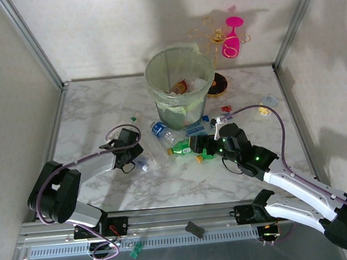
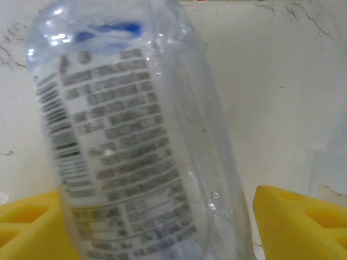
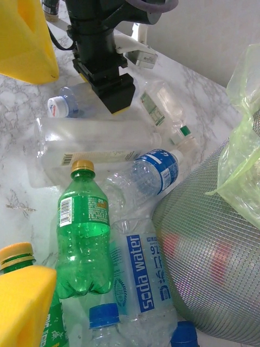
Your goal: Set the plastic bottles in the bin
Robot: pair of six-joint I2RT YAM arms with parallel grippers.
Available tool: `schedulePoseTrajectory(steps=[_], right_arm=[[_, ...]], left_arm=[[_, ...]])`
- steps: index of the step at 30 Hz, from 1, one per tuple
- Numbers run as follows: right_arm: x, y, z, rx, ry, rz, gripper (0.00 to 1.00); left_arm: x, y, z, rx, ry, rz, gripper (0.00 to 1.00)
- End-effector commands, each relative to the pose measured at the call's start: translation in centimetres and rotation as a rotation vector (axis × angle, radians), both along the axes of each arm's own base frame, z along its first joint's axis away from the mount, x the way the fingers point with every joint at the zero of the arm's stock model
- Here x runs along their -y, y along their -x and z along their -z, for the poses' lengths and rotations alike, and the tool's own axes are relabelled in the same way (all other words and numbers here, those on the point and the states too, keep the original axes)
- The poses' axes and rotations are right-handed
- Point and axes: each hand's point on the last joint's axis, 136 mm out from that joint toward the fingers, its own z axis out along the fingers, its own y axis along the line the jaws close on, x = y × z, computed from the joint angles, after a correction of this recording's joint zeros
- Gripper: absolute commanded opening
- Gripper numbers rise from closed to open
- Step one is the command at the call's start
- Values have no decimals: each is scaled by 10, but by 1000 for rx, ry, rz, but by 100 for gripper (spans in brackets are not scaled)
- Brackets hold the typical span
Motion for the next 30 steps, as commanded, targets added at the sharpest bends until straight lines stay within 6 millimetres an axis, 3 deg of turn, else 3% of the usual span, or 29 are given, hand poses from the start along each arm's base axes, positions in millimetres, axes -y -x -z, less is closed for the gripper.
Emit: schedulePoseTrajectory(steps=[1, 16, 25, 30], right_arm=[[-6, -3, -20, 43, -36, -11, 87], [-1, -1, -34, 57, -64, 10, 87], [5, 1, -45, 79, -73, 27, 87], [10, 1, -53, 98, -73, 42, 88]], left_arm=[[-7, -4, 1, 18, -14, -38, 74], [-14, -1, -37, 104, -14, -44, 51], [-8, -5, -109, 259, 14, 13, 48], [26, -5, -167, 416, 150, 177, 45]])
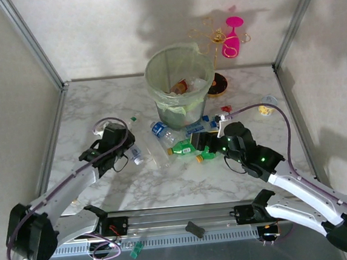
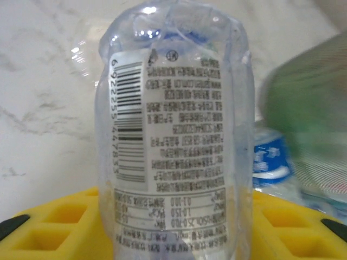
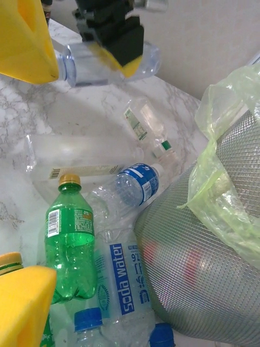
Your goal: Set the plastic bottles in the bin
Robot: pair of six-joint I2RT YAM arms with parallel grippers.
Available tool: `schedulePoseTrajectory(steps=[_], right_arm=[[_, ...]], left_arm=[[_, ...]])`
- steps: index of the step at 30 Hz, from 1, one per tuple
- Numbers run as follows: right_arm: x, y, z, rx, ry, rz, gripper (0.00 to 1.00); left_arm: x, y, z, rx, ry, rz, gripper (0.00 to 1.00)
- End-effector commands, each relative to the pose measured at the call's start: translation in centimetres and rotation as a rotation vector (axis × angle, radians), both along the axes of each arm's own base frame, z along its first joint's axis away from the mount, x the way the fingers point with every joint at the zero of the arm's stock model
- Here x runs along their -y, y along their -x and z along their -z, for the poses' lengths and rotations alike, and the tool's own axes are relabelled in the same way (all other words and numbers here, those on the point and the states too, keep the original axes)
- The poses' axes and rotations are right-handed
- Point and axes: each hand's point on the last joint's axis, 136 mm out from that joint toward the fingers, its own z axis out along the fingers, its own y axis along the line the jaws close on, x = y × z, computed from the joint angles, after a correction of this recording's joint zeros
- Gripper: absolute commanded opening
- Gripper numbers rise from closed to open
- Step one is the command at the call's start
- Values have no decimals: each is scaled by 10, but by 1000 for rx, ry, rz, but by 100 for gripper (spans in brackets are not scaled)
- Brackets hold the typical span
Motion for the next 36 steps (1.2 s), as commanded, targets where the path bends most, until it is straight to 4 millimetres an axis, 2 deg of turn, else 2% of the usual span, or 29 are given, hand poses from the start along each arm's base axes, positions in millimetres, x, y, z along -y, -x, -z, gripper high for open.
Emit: schedulePoseTrajectory(steps=[1, 5, 11, 18, 20, 25, 29, 32, 36], right_arm=[[6, -1, -24, 51, -18, 29, 88], [13, 0, -30, 72, -13, 50, 88], [24, 1, -37, 92, -11, 86, 88], [47, 3, -60, 154, 26, 152, 89], [52, 4, -68, 172, 31, 164, 90], [63, 7, -84, 210, 40, 189, 90], [70, 8, -90, 223, 60, 206, 90], [76, 9, -95, 233, 66, 224, 90], [83, 12, -99, 246, 73, 242, 91]], left_arm=[[27, 1, -51, 126, 53, 156, 45], [53, 8, -99, 258, 90, 309, 45], [97, 21, -156, 397, 118, 553, 46], [106, 24, -241, 602, 56, 652, 46], [108, 19, -258, 644, 53, 645, 46], [122, -6, -284, 696, 65, 629, 44], [139, -35, -292, 700, 85, 613, 41], [152, -56, -305, 719, 88, 606, 41], [162, -89, -302, 722, 58, 551, 42]])
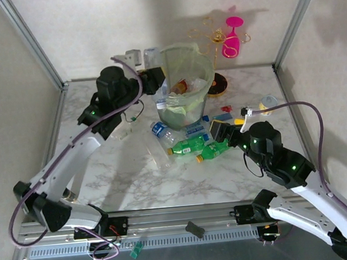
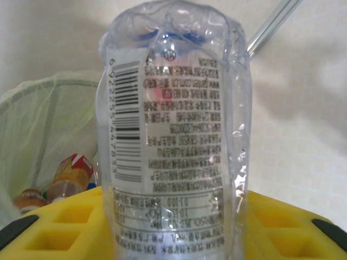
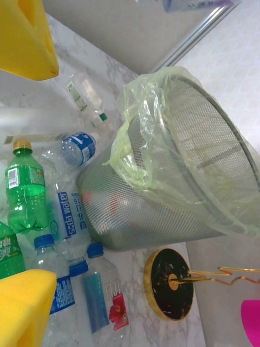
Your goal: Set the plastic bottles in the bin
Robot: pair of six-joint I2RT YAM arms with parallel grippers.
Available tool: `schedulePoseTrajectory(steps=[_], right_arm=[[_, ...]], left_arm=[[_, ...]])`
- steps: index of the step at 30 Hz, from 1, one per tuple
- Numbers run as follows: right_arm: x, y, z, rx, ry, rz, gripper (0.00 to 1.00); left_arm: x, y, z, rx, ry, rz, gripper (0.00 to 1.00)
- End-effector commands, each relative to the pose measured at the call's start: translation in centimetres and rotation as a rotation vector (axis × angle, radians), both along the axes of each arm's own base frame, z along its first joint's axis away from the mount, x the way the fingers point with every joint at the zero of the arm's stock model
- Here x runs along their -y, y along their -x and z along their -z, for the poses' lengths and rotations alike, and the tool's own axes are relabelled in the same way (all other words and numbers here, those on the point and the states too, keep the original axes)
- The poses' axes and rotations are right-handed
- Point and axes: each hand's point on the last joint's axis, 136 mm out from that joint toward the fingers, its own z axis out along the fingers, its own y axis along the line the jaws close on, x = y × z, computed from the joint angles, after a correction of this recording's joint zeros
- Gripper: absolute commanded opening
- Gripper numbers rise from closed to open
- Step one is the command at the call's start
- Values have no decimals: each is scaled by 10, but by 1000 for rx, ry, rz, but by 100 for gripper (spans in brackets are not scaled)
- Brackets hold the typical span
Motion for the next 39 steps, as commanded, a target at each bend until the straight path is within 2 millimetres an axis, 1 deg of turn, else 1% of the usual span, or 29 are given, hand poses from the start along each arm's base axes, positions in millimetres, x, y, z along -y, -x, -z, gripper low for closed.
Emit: schedulePoseTrajectory(steps=[1, 7, 10, 12, 16, 19, 21, 25, 29, 33, 35, 39], right_arm=[[13, 3, -18, 44, 12, 38, 91], [24, 6, -30, 66, 30, 67, 91], [27, 7, -32, 71, 42, 76, 91], [29, 7, -32, 77, 48, 80, 91], [30, 5, -32, 84, 61, 88, 91], [29, 4, -32, 87, 67, 85, 91], [28, 3, -31, 87, 74, 83, 91], [27, 2, -31, 88, 78, 81, 91], [26, 2, -29, 88, 72, 83, 91], [26, 3, -27, 88, 66, 82, 91], [26, 2, -25, 82, 69, 83, 91], [24, 2, -23, 76, 66, 79, 91]], left_arm=[[3, -19, -26, 89, 31, -58, 42], [24, -70, -7, 62, 5, -112, 41], [34, -90, 5, 27, 16, -131, 40], [42, -101, 14, 5, 3, -131, 39], [50, -121, 37, -33, -51, -161, 39], [51, -130, 52, -36, -104, -189, 40], [50, -137, 65, -53, -146, -215, 39], [53, -143, 89, -92, -212, -212, 40], [58, -141, 115, -140, -266, -193, 41], [57, -137, 139, -183, -308, -186, 42], [57, -136, 145, -197, -313, -182, 42], [59, -132, 156, -221, -327, -153, 47]])
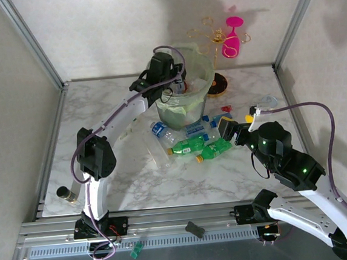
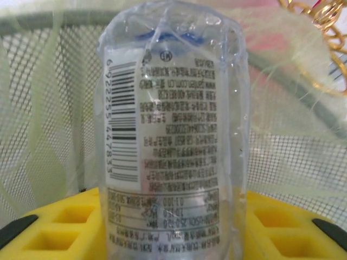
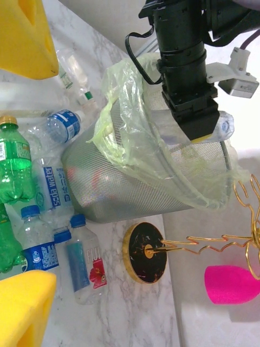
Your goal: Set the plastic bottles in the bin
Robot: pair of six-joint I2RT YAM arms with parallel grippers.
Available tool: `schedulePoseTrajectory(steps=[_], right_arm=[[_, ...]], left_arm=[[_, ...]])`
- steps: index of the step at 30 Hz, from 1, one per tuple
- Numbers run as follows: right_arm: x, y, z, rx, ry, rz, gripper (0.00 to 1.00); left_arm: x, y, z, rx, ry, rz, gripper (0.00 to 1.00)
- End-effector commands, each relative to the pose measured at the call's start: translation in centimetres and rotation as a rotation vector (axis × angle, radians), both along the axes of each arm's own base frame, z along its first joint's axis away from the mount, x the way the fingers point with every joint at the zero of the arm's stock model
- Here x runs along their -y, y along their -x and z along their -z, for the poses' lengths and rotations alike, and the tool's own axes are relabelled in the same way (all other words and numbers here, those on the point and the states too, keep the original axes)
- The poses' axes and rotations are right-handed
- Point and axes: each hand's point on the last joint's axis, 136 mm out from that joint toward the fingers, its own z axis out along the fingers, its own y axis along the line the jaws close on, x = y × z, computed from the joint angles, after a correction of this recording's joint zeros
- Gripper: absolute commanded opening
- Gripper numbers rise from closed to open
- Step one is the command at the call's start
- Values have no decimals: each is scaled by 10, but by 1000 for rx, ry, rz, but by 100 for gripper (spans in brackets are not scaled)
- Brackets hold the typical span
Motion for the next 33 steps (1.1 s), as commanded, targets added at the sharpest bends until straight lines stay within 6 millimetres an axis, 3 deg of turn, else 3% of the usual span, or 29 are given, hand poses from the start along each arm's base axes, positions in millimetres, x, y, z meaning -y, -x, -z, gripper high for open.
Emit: schedulePoseTrajectory(steps=[1, 6, 16, 25, 33], right_arm=[[2, -1, -3, 16, -11, 17, 91], [3, 1, -6, 19, -20, 16, 91], [8, 5, -9, 21, -41, 20, 91], [8, 9, -17, 22, -71, 9, 91], [5, 13, -22, 13, -111, -15, 91]], left_arm=[[2, 6, 14, -29, -37, 22, 48], [4, 9, 22, -56, -39, 37, 61], [1, 13, -1, -24, -11, 32, 72], [-4, 29, -49, 31, 56, 49, 73], [-18, 66, -109, 115, 152, 96, 74]])
